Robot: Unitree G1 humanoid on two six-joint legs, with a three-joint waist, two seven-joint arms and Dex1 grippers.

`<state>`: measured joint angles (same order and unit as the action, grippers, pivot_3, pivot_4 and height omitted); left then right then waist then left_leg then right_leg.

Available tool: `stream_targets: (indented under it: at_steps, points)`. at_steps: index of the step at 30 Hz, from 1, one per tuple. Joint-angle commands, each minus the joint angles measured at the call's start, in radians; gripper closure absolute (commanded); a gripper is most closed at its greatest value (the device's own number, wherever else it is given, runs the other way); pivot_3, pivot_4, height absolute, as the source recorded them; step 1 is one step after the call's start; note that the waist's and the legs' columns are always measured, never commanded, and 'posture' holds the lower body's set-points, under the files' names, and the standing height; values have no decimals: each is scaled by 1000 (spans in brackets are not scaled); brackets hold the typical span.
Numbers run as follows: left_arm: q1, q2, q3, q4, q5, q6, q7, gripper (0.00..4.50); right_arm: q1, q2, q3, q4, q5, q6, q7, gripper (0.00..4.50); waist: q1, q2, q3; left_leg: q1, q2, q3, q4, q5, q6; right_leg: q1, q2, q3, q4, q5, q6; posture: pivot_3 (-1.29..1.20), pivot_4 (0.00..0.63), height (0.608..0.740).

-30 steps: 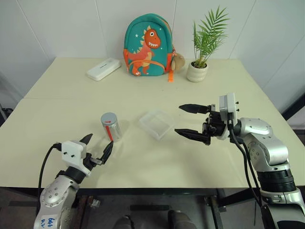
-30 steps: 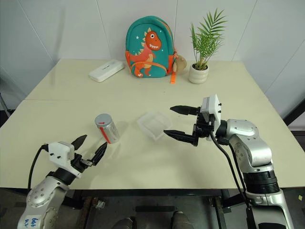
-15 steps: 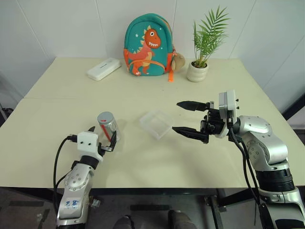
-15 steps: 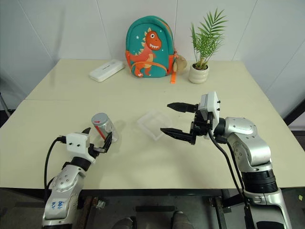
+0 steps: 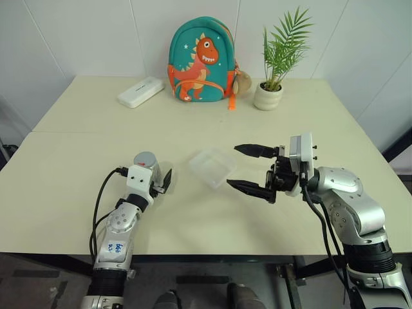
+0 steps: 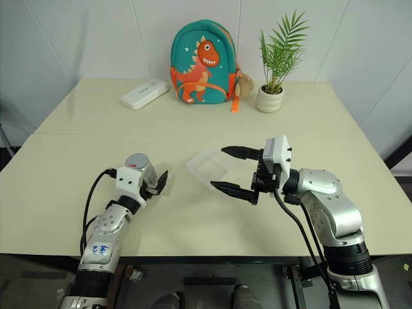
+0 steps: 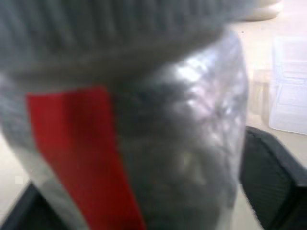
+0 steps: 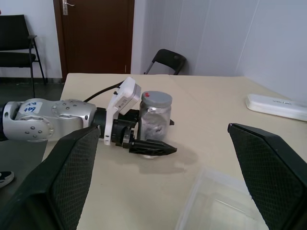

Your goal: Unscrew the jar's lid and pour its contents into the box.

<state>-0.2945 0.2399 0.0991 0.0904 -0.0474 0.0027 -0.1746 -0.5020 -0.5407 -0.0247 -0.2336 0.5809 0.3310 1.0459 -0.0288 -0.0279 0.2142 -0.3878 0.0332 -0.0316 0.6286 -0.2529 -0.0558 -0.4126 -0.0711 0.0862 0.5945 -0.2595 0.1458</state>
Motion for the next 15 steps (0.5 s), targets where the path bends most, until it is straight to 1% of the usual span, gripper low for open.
stream_targets:
  at_steps: [1, 4, 9, 11, 13, 15]
  points:
    - [-11, 10, 5, -12, -2, -44, -11, 1540, 5, 6, -17, -43, 14, -13, -17, 0, 0, 0, 0, 0, 0, 0, 0, 0, 0, 0, 0, 0, 0, 0, 0, 0, 150, 740]
    - [-9, 12, 7, -11, -5, -54, -15, 2393, 13, 9, -13, -47, 15, -13, -25, 0, 1, 0, 0, 0, 0, 0, 0, 0, 0, 0, 0, 0, 0, 0, 0, 0, 150, 740]
    - [-20, 12, 16, -29, -52, -73, -63, 2398, 20, 11, -7, -48, 16, -9, -31, 0, 0, 0, 0, 0, 0, 0, 0, 0, 0, 0, 0, 0, 0, 0, 0, 0, 150, 740]
    - [-35, 33, 35, -59, -107, -42, -112, 2398, 16, 8, -1, -47, 13, 3, -36, 0, 0, 0, 0, 0, 0, 0, 0, 0, 0, 0, 0, 0, 0, 0, 0, 0, 150, 740]
    - [-52, 77, 61, -109, -214, 7, -218, 2398, -2, 10, 9, -52, 18, 40, -60, 0, -2, 0, 0, 0, 0, 0, 0, 0, 0, 0, 0, 0, 0, 0, 0, 0, 150, 740]
    - [-62, 152, 82, -167, -322, 90, -337, 2398, -37, 19, 24, -63, 25, 106, -111, 0, -6, 0, 0, 0, 0, 0, -1, 0, 0, 0, 0, 0, 0, 0, 0, 0, 150, 740]
